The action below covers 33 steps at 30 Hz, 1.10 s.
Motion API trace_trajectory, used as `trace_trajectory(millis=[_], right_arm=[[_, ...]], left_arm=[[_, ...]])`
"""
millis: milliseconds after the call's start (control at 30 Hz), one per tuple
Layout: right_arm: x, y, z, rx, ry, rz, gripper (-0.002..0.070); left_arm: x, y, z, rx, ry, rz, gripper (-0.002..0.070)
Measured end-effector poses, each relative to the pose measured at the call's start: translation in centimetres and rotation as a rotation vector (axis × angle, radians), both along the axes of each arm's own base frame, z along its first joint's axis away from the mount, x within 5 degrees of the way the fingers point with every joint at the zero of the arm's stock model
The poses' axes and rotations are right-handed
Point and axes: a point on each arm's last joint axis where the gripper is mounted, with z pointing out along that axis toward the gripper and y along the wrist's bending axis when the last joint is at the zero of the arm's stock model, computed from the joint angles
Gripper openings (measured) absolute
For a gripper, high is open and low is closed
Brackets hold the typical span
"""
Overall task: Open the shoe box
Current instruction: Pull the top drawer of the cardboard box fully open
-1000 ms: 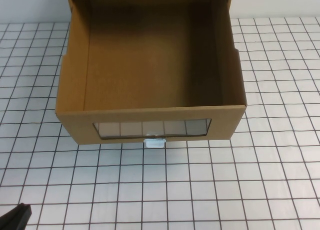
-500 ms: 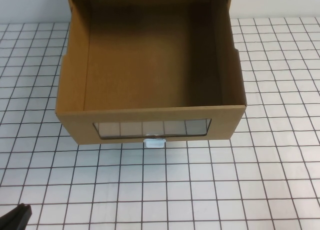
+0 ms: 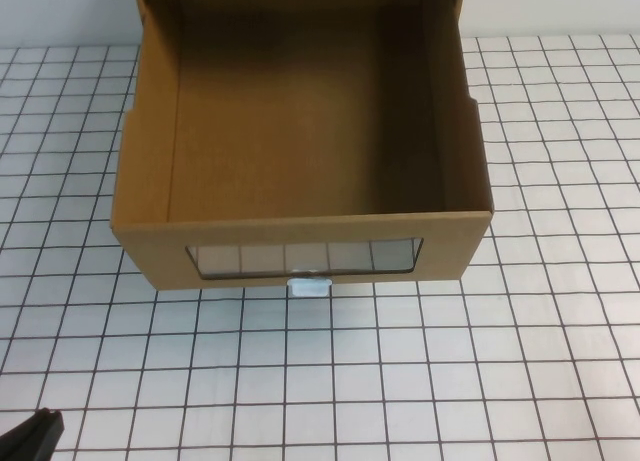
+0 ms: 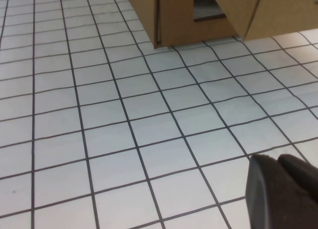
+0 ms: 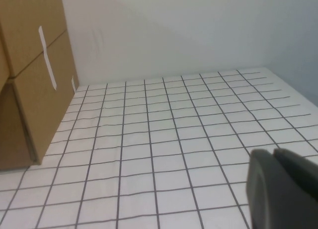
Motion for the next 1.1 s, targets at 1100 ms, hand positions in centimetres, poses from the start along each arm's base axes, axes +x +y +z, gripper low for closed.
trace_trajectory(millis=[1100], right_arm=[[-0.4,0.8,-2.2,-0.136,0.244,0.112,-0.0013]], left_arm=[[0.0,0.0,0.0,0.0,0.0,0.0,-0.0002]])
